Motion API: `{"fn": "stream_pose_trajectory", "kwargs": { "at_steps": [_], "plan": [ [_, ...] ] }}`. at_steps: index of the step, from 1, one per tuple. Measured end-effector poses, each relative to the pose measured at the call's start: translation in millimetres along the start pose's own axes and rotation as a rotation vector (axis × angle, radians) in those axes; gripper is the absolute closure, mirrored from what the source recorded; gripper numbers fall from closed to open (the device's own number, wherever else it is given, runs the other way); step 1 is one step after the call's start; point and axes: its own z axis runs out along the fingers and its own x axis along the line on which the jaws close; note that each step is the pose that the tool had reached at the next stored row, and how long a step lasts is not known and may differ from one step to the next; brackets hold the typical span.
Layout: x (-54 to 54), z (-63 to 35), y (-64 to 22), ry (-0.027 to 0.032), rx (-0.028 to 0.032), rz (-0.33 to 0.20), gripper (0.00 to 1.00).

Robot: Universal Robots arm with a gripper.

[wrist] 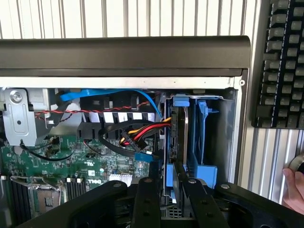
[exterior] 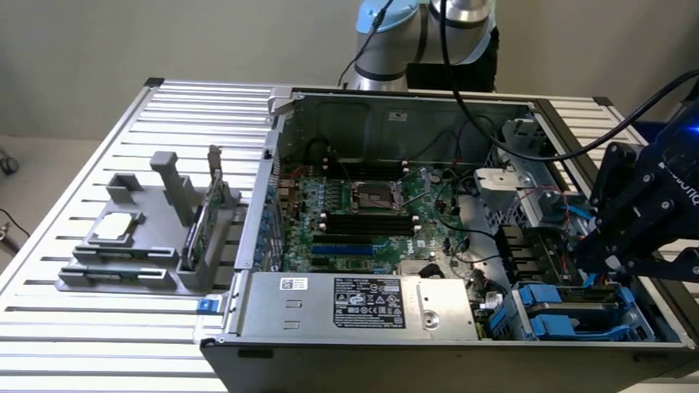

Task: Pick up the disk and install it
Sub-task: 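Insert the first disk wire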

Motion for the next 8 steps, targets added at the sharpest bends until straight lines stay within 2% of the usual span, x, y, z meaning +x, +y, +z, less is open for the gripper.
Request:
{"fn": "stream_pose_trajectory", "kwargs": {
  "at_steps": [8],
  "plan": [
    [2.9, 2.5, 0.2, 0.0032, -0.0027, 0.0, 0.73]
  ]
}}
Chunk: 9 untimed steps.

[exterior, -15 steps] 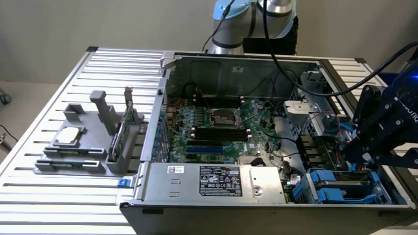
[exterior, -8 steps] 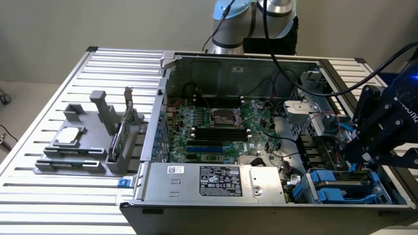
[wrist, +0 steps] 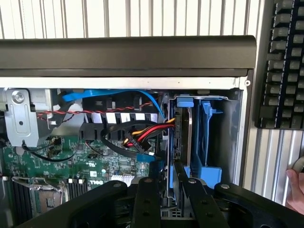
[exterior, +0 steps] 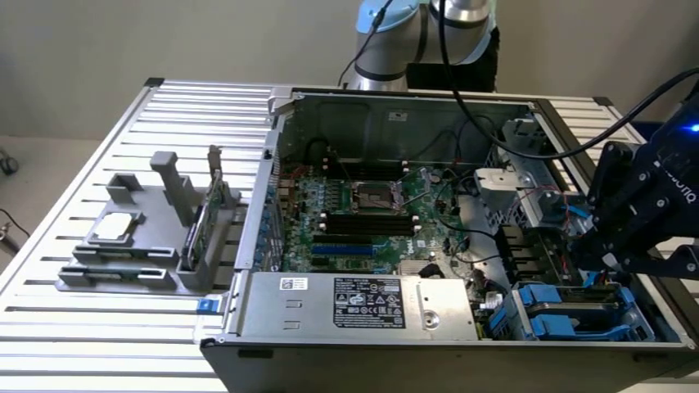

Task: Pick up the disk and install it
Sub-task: 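Insert the first disk wire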

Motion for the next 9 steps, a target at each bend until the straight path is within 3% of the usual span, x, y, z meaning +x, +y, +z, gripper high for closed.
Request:
{"fn": "stream_pose_trajectory", "kwargs": {
  "at_steps": [9],
  "plan": [
    [3.5, 1.1, -4.7, 0.0098, -0.0055, -0.001, 0.73]
  ]
}}
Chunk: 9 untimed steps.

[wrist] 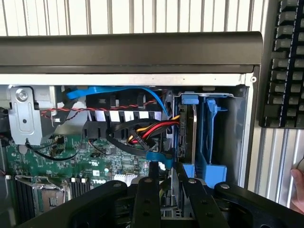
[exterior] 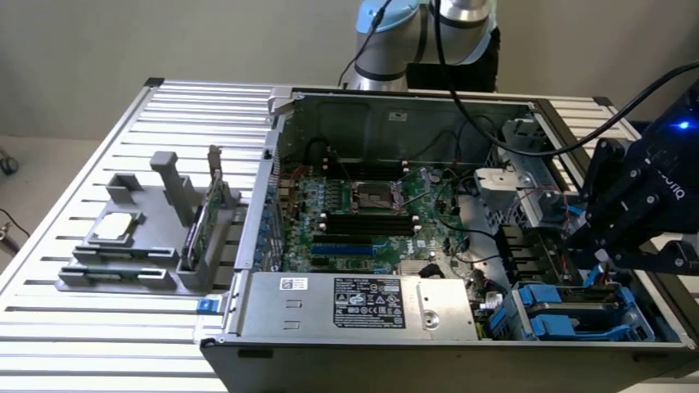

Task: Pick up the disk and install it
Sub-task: 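Insert the first disk wire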

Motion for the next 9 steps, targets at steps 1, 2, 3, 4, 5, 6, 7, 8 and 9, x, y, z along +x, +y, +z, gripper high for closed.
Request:
{"fn": "stream_pose_trajectory", "kwargs": {
  "at_steps": [1, 2, 3, 4, 5, 6, 7, 8, 9],
  "plan": [
    [0.5, 0.1, -0.1, 0.0009, -0.0002, 0.0, 0.73],
    [0.5, 0.2, -0.1, 0.0011, -0.0002, 0.0, 0.73],
    [0.5, 0.2, -0.1, 0.0011, -0.0002, 0.0, 0.73],
    [0.5, 0.2, -0.1, 0.0012, -0.0003, 0.001, 0.73],
    [0.5, 0.0, 0.3, 0.001, -0.0003, 0.001, 0.73],
    [0.6, -0.1, 0.8, 0.0009, -0.0003, 0.001, 0.73],
    [0.5, 0.0, 1.4, 0.0014, -0.0003, 0.002, 0.73],
    [0.6, -0.1, 2.3, 0.0016, -0.0004, 0.002, 0.73],
    [0.6, -0.1, 2.9, 0.0019, -0.0003, 0.002, 0.73]
  ]
}}
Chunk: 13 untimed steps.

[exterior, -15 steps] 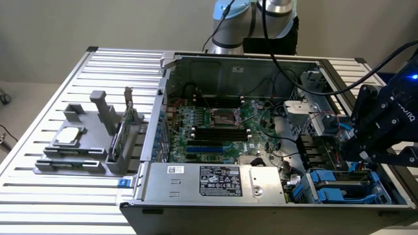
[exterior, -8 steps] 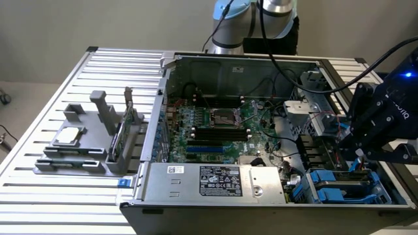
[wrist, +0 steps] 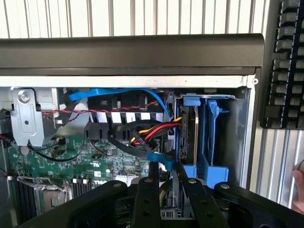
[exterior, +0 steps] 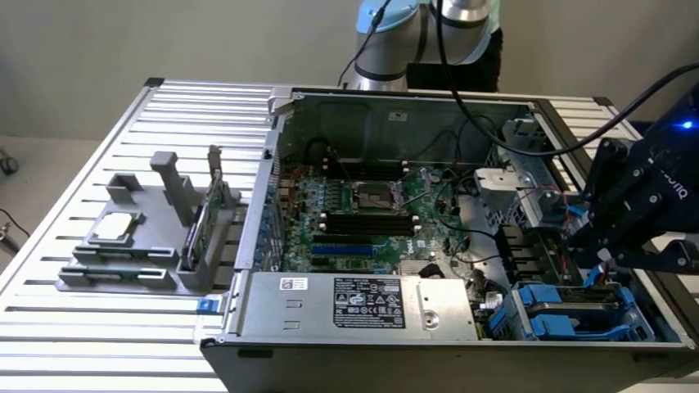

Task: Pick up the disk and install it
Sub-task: 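Insert the first disk wire, then insert the second disk wire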

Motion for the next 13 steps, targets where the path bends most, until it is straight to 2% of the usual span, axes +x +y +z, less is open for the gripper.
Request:
{"fn": "stream_pose_trajectory", "kwargs": {
  "at_steps": [6, 7, 8, 13],
  "plan": [
    [-0.2, 0.8, 0.7, 0.0015, 0.0, 0.0, 0.73],
    [-0.2, 0.9, 0.7, 0.0018, 0.0, 0.0, 0.76],
    [-0.2, 0.9, 0.8, 0.0018, 0.0, 0.0, 0.82],
    [-2.9, 1.3, 1.0, 0.0027, 0.0001, 0.0, 0.84]
  ]
}}
